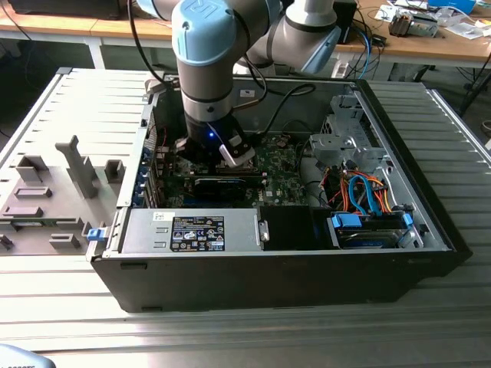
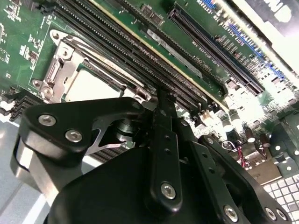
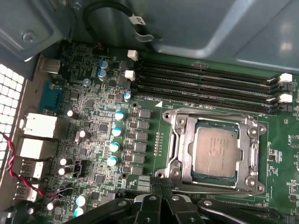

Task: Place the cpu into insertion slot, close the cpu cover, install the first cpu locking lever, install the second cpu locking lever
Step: 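Install the second cpu locking lever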

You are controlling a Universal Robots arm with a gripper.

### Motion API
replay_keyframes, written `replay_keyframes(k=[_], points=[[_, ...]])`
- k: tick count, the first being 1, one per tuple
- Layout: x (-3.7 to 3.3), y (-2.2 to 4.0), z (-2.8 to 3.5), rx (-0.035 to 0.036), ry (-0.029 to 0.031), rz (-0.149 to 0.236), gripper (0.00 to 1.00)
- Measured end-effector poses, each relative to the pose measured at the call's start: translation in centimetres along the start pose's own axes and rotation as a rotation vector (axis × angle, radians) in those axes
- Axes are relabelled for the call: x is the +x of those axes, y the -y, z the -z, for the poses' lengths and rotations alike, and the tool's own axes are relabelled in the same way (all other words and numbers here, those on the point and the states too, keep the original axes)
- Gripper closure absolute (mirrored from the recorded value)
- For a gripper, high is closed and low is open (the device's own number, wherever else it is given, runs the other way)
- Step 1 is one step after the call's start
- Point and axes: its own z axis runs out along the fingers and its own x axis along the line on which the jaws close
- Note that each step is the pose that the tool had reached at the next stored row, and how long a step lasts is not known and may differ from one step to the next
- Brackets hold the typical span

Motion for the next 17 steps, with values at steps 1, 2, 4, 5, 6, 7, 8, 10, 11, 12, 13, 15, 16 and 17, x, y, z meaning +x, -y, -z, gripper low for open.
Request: replay_keyframes(k=[1, 2, 4, 5, 6, 7, 8, 10, 11, 12, 13, 15, 16, 17], points=[[-0.01, -0.07, -0.05, -0.0004, -0.0002, 0.002, 0.89], [-0.03, -0.17, -0.15, -0.0011, -0.0007, 0.007, 0.89], [-0.03, -0.20, -0.47, -0.0010, -0.0024, 0.014, 0.89], [-0.02, -0.20, -0.53, -0.0011, -0.0028, 0.016, 0.89], [-0.02, -0.20, -0.54, -0.0012, -0.0030, 0.018, 0.89], [-0.02, -0.20, -0.55, -0.0010, -0.0031, 0.018, 0.89], [-0.03, -0.21, -0.53, -0.0003, -0.0030, 0.019, 0.89], [-0.05, -0.26, -0.22, -0.0001, -0.0023, 0.019, 0.89], [-0.07, -0.33, 0.18, -0.0002, -0.0027, 0.019, 0.89], [-0.12, -0.37, 0.45, 0.0000, -0.0031, 0.019, 0.89], [-0.43, -0.40, 0.52, 0.0003, -0.0044, 0.018, 0.89], [-1.68, -0.46, 0.46, 0.0044, -0.0176, 0.016, 0.89], [-2.05, -0.49, 0.44, 0.0054, -0.0216, 0.016, 0.89], [-2.56, -0.59, 0.40, 0.0070, -0.0265, 0.015, 0.89]])
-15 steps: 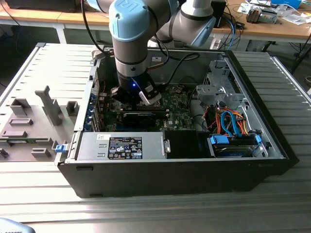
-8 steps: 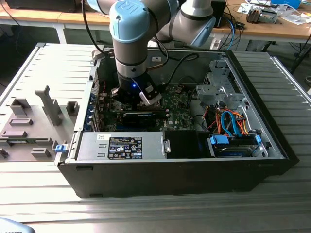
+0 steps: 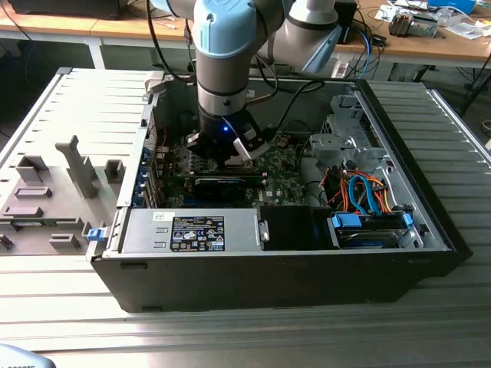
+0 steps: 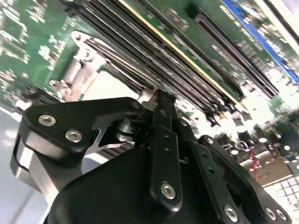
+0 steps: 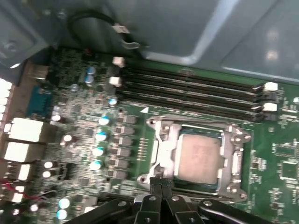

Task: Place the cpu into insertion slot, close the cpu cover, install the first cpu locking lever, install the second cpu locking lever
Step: 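Install the second cpu locking lever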

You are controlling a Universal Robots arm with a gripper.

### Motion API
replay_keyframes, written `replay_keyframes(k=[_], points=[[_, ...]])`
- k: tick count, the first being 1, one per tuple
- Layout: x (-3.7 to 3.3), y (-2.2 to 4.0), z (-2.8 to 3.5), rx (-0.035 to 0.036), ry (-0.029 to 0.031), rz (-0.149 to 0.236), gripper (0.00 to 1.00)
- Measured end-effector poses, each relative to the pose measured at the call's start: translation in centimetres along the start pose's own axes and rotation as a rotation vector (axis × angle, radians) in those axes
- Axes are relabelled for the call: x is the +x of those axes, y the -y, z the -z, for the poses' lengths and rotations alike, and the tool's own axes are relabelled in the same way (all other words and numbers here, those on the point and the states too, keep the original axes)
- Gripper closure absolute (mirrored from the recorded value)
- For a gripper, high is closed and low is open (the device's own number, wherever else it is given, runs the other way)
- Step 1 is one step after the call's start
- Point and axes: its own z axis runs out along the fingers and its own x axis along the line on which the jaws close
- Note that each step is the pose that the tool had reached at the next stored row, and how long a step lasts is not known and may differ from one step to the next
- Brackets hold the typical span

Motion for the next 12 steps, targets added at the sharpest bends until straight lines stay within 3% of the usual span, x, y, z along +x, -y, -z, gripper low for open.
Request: replay_keyframes(k=[3, 7, 8, 9, 10, 11, 12], points=[[-1.21, -0.41, -0.09, 0.0050, -0.0102, -0.001, 0.89], [-2.44, -1.04, -0.22, 0.0100, -0.0191, -0.003, 0.89], [-2.66, -1.27, -0.27, 0.0112, -0.0206, -0.003, 0.89], [-2.92, -1.89, -0.38, 0.0168, -0.0227, -0.003, 0.89], [-3.04, -2.29, -0.45, 0.0243, -0.0241, -0.003, 0.89], [-3.18, -2.96, -0.54, 0.0513, -0.0285, -0.004, 0.89], [-3.21, -3.09, -0.50, 0.0709, -0.0316, -0.004, 0.89]])
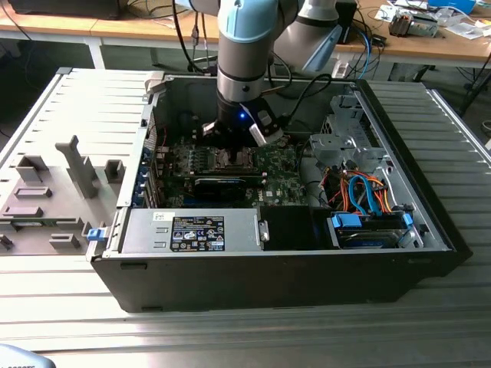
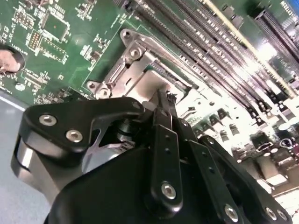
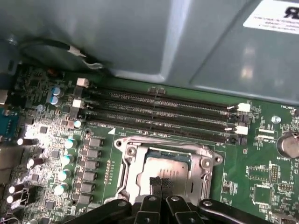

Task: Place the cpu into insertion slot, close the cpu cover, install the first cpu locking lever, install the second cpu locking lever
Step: 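Install the second cpu locking lever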

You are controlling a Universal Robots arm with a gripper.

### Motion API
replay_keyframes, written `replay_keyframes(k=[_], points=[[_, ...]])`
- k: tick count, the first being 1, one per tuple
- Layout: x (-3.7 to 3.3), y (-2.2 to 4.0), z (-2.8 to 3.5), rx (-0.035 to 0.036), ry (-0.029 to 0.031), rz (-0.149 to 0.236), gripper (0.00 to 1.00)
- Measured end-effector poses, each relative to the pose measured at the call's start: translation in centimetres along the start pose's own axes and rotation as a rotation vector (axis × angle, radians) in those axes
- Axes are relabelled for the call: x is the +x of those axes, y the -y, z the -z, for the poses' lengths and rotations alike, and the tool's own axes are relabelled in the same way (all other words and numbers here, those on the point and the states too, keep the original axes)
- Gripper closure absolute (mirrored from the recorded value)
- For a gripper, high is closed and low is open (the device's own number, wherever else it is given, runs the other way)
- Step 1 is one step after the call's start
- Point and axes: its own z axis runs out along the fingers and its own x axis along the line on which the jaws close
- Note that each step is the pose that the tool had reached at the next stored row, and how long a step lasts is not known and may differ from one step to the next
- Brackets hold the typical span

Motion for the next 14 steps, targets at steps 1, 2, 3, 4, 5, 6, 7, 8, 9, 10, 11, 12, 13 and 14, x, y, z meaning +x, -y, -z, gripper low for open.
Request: replay_keyframes(k=[1, 2, 3, 4, 5, 6, 7, 8, 9, 10, 11, 12, 13, 14], points=[[-0.03, -0.09, 0.19, 0.0217, -0.0035, -0.001, 0.89], [-0.07, -0.11, 0.39, 0.0271, -0.0047, -0.001, 0.89], [-0.12, -0.14, 0.57, 0.0274, -0.0049, -0.001, 0.89], [-0.18, -0.18, 1.10, 0.0276, -0.0055, -0.001, 0.89], [-0.20, -0.22, 1.56, 0.0275, -0.0058, -0.001, 0.89], [-0.20, -0.26, 1.98, 0.0274, -0.0058, -0.001, 0.89], [-0.20, -0.32, 2.70, 0.0276, -0.0060, -0.001, 0.89], [-0.20, -0.34, 2.92, 0.0276, -0.0059, -0.001, 0.89], [-0.20, -0.34, 2.92, 0.0274, -0.0058, -0.001, 0.89], [-0.21, -0.34, 2.92, 0.0274, -0.0058, -0.001, 0.89], [-0.20, -0.34, 2.92, 0.0274, -0.0058, -0.001, 0.89], [-0.20, -0.34, 2.92, 0.0274, -0.0058, -0.001, 0.89], [-0.20, -0.34, 2.93, 0.0275, -0.0059, -0.001, 0.89], [-0.20, -0.34, 2.93, 0.0274, -0.0059, -0.001, 0.89]])
